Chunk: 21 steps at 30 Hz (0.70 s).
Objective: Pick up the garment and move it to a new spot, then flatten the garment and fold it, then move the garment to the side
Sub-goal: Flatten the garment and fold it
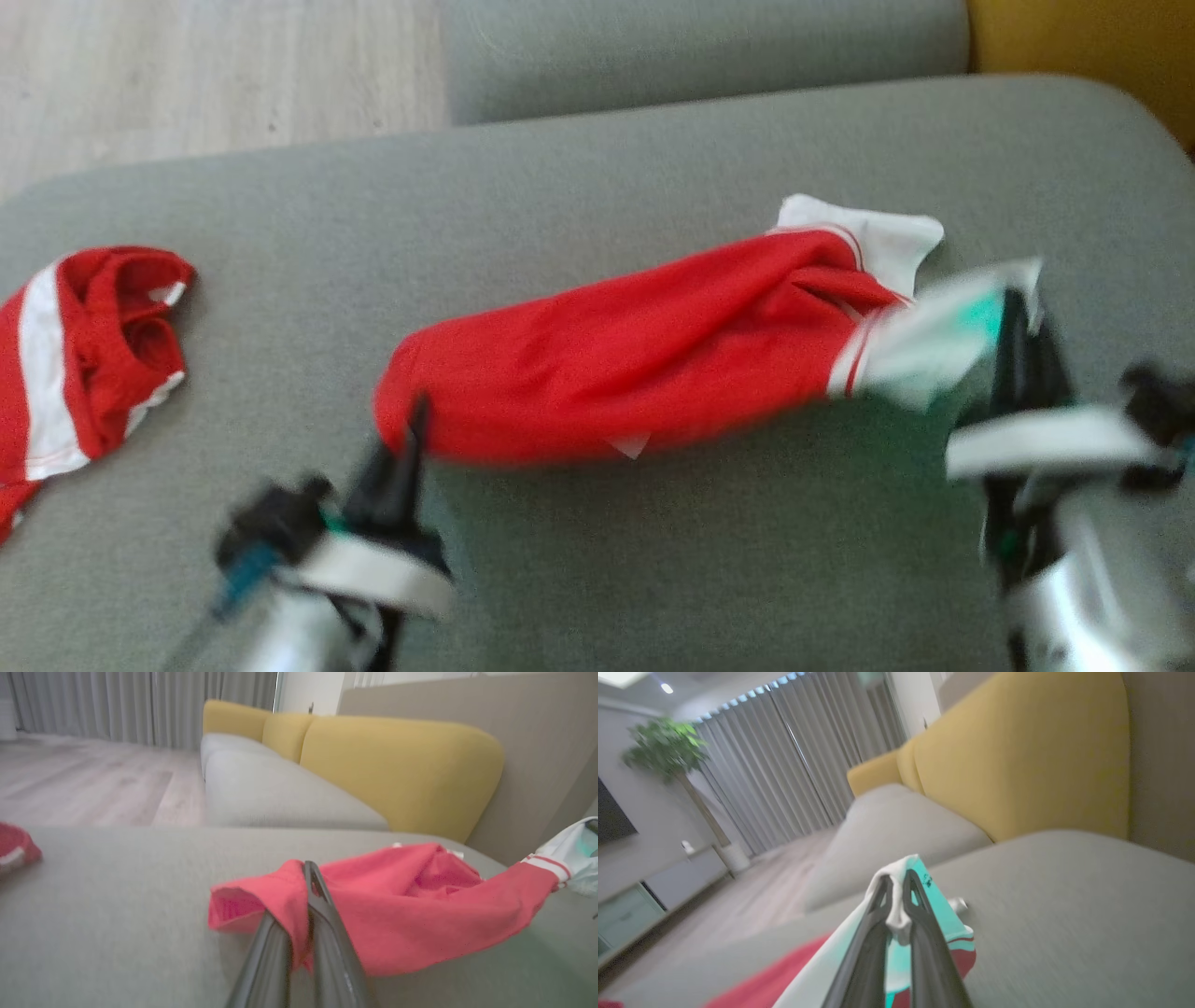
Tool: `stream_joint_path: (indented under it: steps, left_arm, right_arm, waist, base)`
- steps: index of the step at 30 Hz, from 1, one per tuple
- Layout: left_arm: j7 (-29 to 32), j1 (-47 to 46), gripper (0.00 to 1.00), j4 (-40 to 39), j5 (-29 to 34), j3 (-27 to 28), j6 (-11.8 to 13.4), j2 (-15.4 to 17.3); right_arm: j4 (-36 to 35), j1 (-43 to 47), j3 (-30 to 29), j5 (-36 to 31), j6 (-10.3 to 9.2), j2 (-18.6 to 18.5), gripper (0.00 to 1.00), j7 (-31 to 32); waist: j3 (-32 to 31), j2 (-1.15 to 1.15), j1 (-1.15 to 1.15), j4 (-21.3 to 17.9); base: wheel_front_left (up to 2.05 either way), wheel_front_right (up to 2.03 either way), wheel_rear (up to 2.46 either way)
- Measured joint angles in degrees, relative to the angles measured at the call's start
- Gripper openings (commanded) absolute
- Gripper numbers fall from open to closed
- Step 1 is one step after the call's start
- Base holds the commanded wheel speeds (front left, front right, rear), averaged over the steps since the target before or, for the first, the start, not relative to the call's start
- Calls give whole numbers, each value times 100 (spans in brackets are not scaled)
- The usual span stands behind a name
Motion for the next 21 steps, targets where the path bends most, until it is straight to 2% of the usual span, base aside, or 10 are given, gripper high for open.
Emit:
stream_joint_path:
  steps: [4,8,12,16,21]
  left_arm:
    - [0,-848,0,-216,-459,-221,1,658]
    - [257,-2030,0,-336,-989,-481,1,1291]
    - [795,-3106,0,-522,-1614,-492,0,1650]
    - [1168,-3601,0,-509,-1978,-475,0,1657]
    - [1412,-4095,0,-143,-2126,-397,42,1599]
  right_arm:
    - [-587,-729,134,439,0,-299,0,0]
    - [-765,-1622,318,840,0,-738,0,-1]
    - [-847,-2670,578,1056,0,-1091,0,186]
    - [-795,-3401,745,1056,0,-1241,0,448]
    - [-264,-4111,1024,882,0,-1224,0,681]
  waist:
    - [-241,0,0,80]
    - [-446,0,0,136]
    - [-554,0,0,163]
    - [-471,0,0,197]
    - [-148,0,0,227]
  base:
    - [0,0,0]
    - [0,0,0]
    - [0,0,0]
    - [0,0,0]
    - [0,0,0]
